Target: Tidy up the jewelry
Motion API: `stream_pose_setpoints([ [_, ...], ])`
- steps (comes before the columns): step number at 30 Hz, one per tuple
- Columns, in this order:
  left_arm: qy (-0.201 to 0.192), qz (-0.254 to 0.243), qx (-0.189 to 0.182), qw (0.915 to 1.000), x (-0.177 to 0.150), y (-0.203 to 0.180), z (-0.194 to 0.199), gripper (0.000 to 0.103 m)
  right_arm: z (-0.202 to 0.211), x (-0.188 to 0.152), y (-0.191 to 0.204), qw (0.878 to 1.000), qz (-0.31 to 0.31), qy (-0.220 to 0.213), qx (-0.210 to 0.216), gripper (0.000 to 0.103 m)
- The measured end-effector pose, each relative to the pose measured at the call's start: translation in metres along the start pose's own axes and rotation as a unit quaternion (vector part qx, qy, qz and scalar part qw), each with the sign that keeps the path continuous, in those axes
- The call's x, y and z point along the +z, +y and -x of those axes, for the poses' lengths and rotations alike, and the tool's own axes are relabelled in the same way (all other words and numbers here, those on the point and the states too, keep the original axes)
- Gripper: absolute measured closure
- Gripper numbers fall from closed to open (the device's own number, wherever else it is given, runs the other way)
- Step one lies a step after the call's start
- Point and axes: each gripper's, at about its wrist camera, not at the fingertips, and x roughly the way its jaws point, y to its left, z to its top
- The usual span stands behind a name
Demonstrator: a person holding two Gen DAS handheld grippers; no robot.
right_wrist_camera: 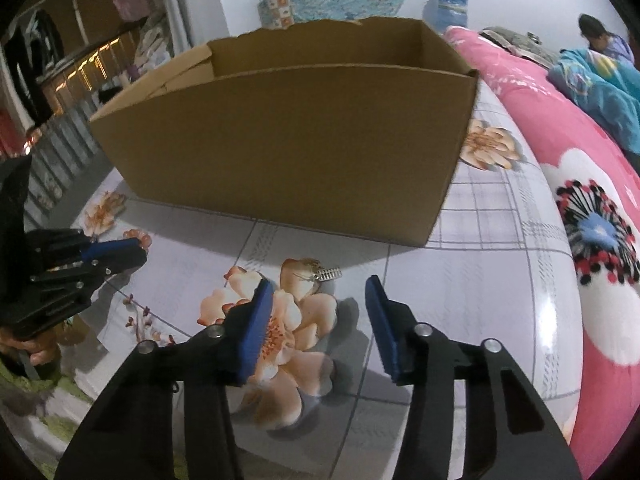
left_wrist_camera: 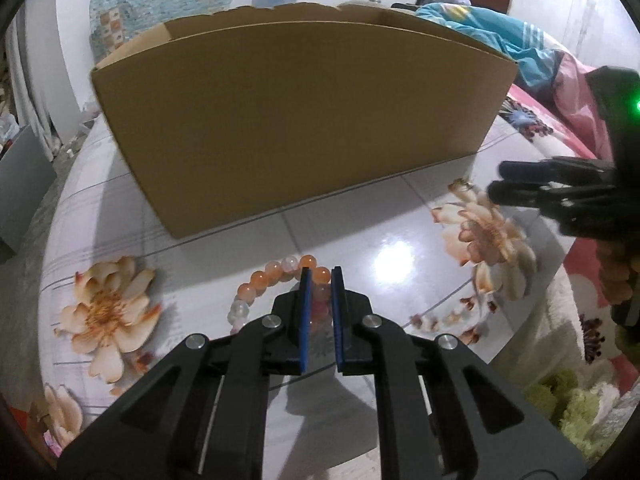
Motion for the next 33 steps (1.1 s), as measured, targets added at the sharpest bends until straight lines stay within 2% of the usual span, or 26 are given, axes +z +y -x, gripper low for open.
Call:
stream_pose_setpoints([
  [11,-0.001,0.008,-0.018,0.9998,-0.002,0.002,0.000,0.094,-0.020,0.009,0.004,0.999,0.044,0.012,-0.019,0.072],
  [16,-0.002,0.007,-0.018,0.9998,-0.002,0.002,0.000,0.094,-0.021,0.012,0.011,0.998,0.063,0.020,-0.010,0.085],
  [19,-0.003,0.008,-0.018,0.9998,-0.002,0.002,0.000,0.094,-0.019,0.012,0.013,0.997,0.070,0.024,-0.014,0.087],
  [20,-0.004,0.008,-0.018,0.9998,-0.002,0.002,0.000,0.094,-0.019,0.012,0.013,0.997,0.069,0.024,-0.013,0.090],
  [21,-0.004,0.009,-0.018,0.9998,-0.002,0.003,0.001,0.094,-0.018,0.012,0.012,0.998,0.064,0.021,-0.010,0.099],
  [22,-0.005,0.009,-0.019,0.9998,-0.002,0.003,0.001,0.095,-0.018,0.012,0.011,0.998,0.058,0.023,-0.007,0.101],
  [33,-0.011,0.014,-0.022,0.9996,-0.005,0.007,0.003,0.095,0.000,0.003,-0.004,1.000,0.006,0.017,0.020,0.101],
])
